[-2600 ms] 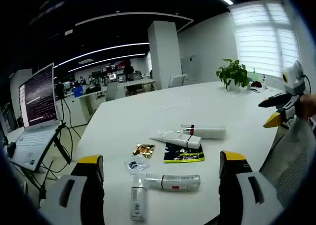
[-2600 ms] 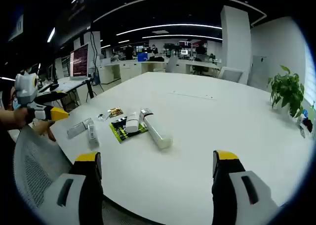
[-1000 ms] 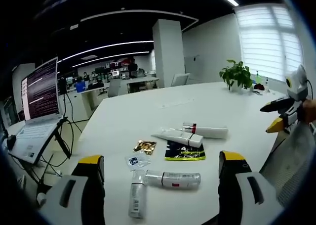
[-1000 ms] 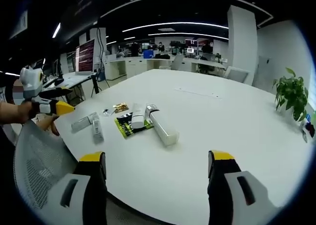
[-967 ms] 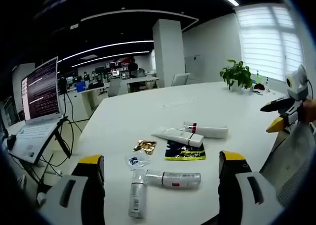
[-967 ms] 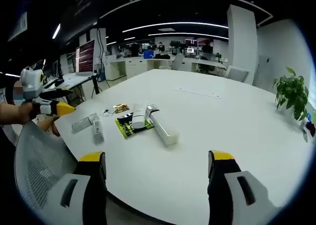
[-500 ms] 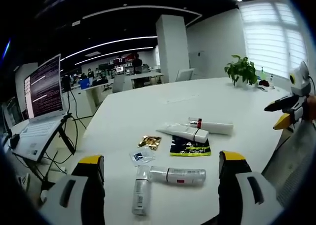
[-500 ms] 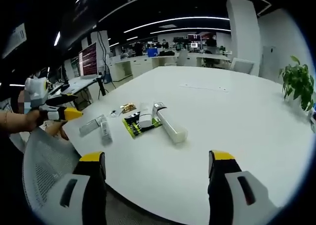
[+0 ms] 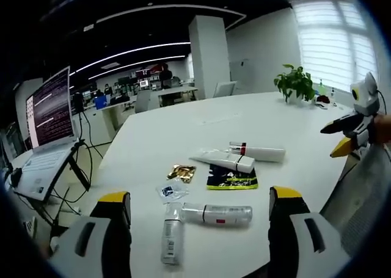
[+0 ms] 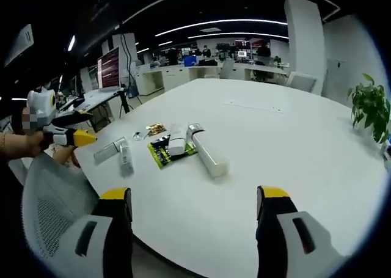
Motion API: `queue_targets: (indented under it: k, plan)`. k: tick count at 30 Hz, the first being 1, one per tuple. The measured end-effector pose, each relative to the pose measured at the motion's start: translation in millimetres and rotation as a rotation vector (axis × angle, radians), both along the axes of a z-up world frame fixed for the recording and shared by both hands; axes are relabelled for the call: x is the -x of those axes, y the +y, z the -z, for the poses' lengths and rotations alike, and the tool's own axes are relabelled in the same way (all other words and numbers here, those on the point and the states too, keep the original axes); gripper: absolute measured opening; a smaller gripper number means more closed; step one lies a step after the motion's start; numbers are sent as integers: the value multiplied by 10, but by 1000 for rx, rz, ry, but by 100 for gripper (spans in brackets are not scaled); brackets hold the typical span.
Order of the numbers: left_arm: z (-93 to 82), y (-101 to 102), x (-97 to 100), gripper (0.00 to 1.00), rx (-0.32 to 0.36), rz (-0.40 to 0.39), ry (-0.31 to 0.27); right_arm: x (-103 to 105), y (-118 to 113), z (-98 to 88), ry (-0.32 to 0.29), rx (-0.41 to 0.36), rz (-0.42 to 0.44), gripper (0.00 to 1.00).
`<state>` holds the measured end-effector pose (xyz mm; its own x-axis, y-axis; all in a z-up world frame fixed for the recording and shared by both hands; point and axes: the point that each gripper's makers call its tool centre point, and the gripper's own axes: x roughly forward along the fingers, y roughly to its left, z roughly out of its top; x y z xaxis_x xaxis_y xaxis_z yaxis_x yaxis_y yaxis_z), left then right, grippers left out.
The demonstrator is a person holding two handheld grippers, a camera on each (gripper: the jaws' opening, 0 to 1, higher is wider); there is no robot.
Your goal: Arrange the skincare products in the storage area until every visible bottle or jar stands upright without overlapping.
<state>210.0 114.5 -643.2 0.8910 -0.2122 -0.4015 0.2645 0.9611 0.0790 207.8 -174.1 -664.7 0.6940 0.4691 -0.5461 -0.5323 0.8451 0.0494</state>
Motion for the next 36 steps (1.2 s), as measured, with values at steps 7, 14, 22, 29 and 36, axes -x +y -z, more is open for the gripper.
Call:
queue_targets:
  k: [7, 14, 22, 29, 36]
  plan:
    - [-24, 0, -4, 87, -1, 10, -19, -153, -4, -11, -26, 91, -90, 82]
    - [-8, -42, -4, 87, -4, 30, -10, -387, 82, 17, -11, 124, -230, 73]
    - [-15, -73, 3, 86, -6, 40, -7, -654, 209, 93, -7, 235, -338, 72]
    - [1, -46, 10, 85, -2, 34, -1, -870, 344, 182, 18, 250, -368, 70]
    - [-11, -39, 13, 84, -1, 27, -4, -1039, 448, 330, 57, 249, -361, 65]
